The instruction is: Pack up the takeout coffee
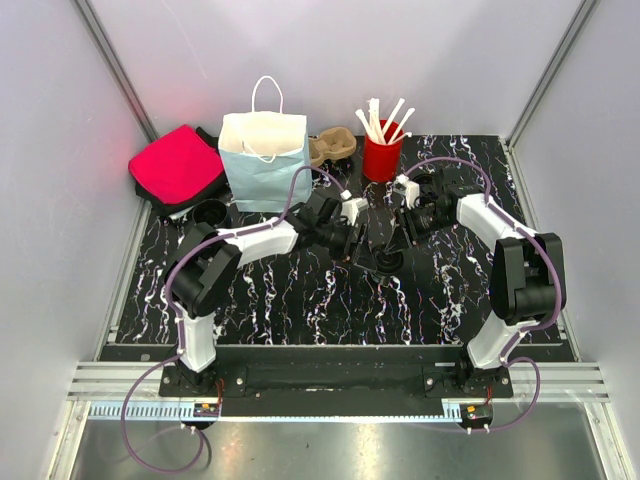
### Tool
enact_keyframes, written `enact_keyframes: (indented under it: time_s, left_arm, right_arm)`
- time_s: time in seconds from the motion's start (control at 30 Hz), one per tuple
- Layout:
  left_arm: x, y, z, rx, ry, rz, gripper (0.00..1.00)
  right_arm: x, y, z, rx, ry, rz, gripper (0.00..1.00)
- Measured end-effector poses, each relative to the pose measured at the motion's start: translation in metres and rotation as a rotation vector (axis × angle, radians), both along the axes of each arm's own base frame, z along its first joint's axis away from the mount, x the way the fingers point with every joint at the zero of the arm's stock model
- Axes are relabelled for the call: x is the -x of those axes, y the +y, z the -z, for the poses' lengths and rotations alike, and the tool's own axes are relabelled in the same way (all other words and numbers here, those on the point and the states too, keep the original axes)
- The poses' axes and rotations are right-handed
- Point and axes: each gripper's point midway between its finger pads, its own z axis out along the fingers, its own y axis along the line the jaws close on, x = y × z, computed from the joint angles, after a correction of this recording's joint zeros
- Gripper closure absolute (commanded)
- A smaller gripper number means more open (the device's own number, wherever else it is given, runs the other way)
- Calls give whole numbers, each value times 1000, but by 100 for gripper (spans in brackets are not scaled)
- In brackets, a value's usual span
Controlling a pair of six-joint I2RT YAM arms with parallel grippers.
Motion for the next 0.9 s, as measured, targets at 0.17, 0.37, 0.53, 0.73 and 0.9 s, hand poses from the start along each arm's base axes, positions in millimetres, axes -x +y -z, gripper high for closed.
enact_keyframes:
  time_s: [0.17, 0.37, 0.53, 0.73, 0.9]
  left_arm:
    - [0, -2, -1, 3, 14, -14, 27]
    - [-1, -5, -2, 11, 7, -24, 27]
    - [3, -9, 0, 0, 0, -20, 33]
    - [11, -19, -1, -16, -3, 5, 47]
    - [14, -19, -3, -26, 14, 10, 64]
  right_arm:
    - [0, 0, 0, -1, 0, 3, 55]
    - [0, 0, 0, -2, -5, 4, 55]
    - [0, 0, 0, -2, -8, 4, 55]
    - [2, -1, 0, 2, -20, 6, 55]
    - [2, -2, 0, 9, -27, 9, 56]
